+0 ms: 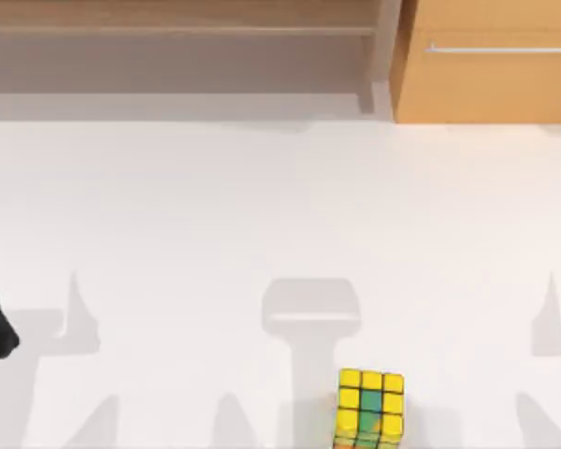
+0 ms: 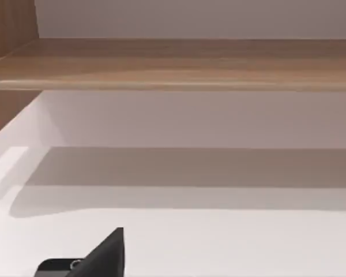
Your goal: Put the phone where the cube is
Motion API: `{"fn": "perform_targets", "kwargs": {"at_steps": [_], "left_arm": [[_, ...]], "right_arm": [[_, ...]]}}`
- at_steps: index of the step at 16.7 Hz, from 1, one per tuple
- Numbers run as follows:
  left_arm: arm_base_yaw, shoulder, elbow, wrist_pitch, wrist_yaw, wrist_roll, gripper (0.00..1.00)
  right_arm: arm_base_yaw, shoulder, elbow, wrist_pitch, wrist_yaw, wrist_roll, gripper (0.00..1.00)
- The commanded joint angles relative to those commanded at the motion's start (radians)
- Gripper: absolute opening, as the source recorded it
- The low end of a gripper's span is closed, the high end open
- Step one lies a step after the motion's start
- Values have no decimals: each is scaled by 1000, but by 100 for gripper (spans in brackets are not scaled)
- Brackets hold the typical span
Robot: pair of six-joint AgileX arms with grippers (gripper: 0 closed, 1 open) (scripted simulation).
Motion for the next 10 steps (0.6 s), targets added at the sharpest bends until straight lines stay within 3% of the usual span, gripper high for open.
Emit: {"fn": "perform_targets", "kwargs": {"at_steps": [5,10], "left_arm": [[2,37,32,-17,-2,-2,100],[12,297,212,-113,-4,-5,100]], "right_arm": [[0,0,0,0,0,0,100],[0,0,0,0,0,0,100]]}}
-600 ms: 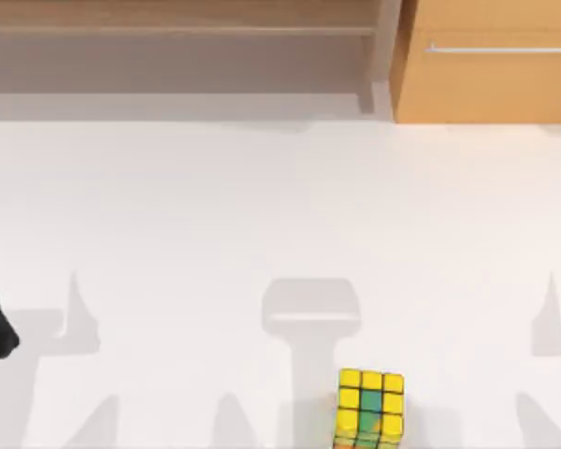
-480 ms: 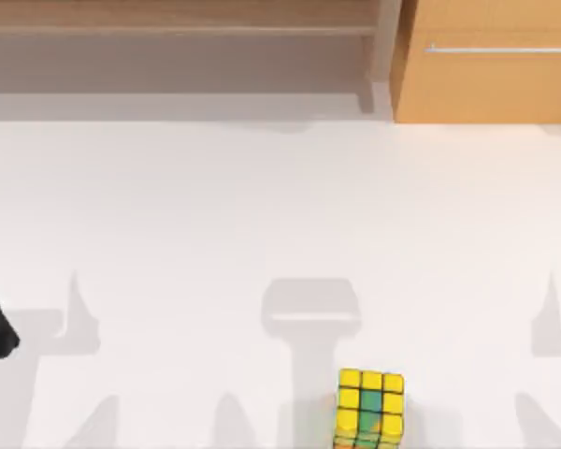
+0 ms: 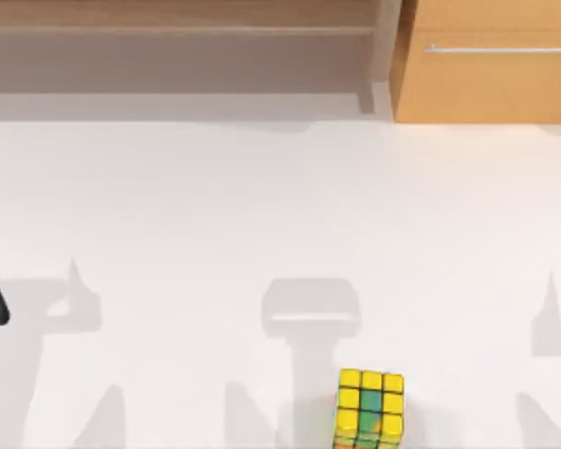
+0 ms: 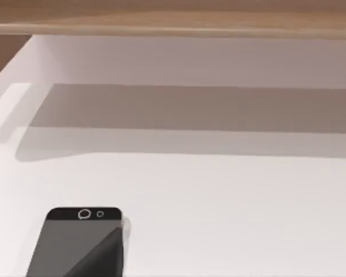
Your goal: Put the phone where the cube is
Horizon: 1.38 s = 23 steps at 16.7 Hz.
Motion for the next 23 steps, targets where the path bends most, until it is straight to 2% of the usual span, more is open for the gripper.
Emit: {"fn": "perform_targets", "kwargs": {"at_steps": [11,23], "left_arm": [[55,630,462,-238,1,8,100],[93,1212,933,-476,46,61,100]], "right_arm": [[0,0,0,0,0,0,100],[0,0,0,0,0,0,100]]}}
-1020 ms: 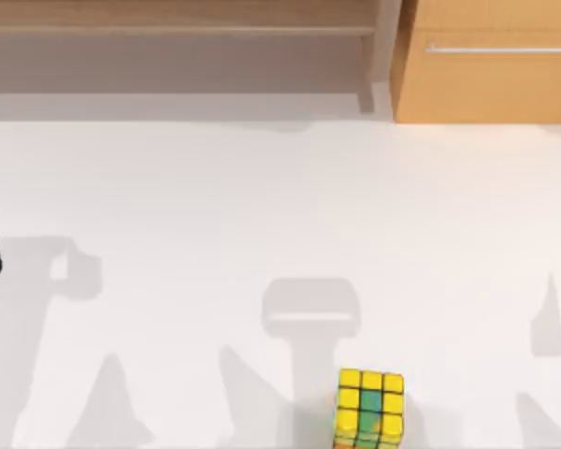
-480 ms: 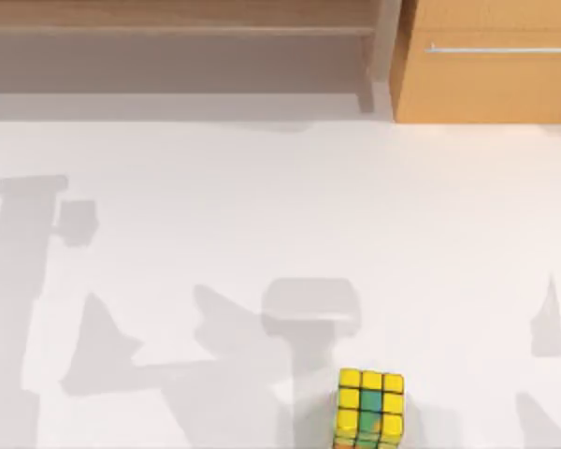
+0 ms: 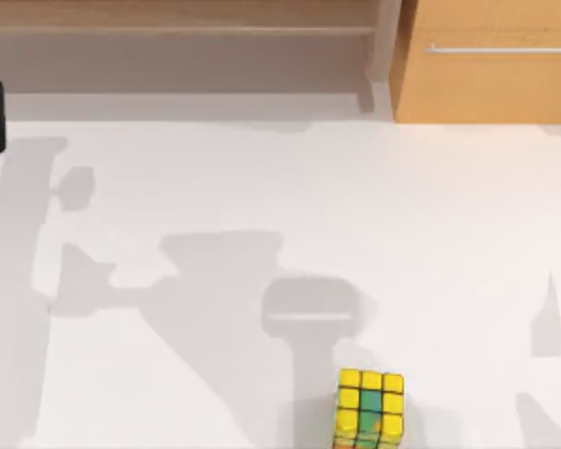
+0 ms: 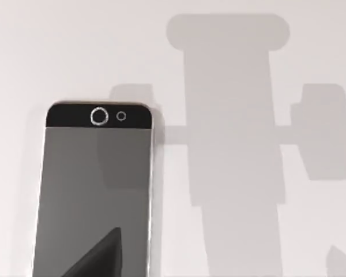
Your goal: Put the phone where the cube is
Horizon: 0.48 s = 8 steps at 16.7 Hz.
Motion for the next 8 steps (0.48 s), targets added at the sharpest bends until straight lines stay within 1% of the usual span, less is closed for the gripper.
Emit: {"fn": "perform_targets", "kwargs": {"at_steps": [8], "left_arm": [[54,307,256,-154,5,38,100]], "right_arm": [[0,0,0,0,0,0,100]]}}
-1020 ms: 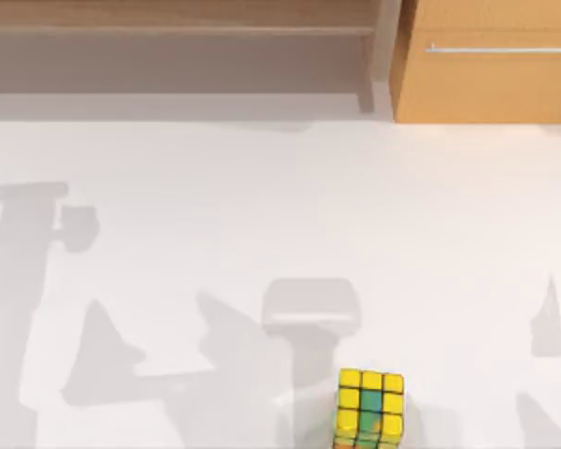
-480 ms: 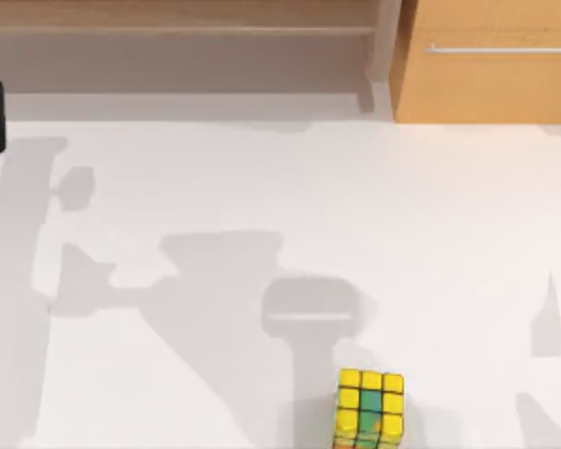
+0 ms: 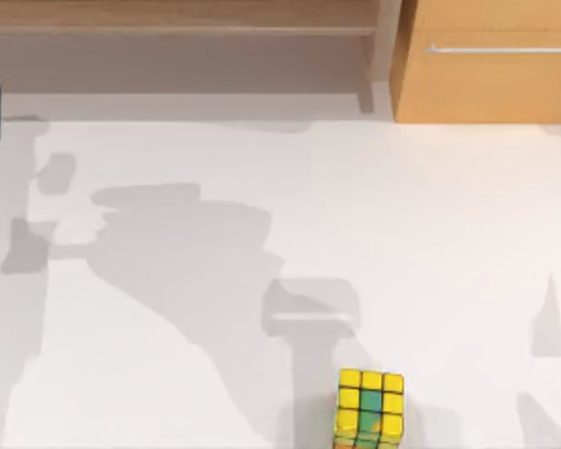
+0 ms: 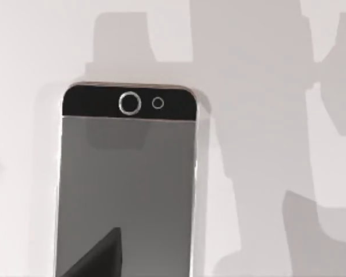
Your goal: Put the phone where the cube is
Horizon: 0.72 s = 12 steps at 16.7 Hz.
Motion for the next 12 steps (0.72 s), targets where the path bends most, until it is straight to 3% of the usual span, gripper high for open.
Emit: {"fn": "perform_targets", "kwargs": {"at_steps": [12], "left_arm": [[68,332,278,-232,-17,103,100]], "right_arm": [[0,0,0,0,0,0,100]]}}
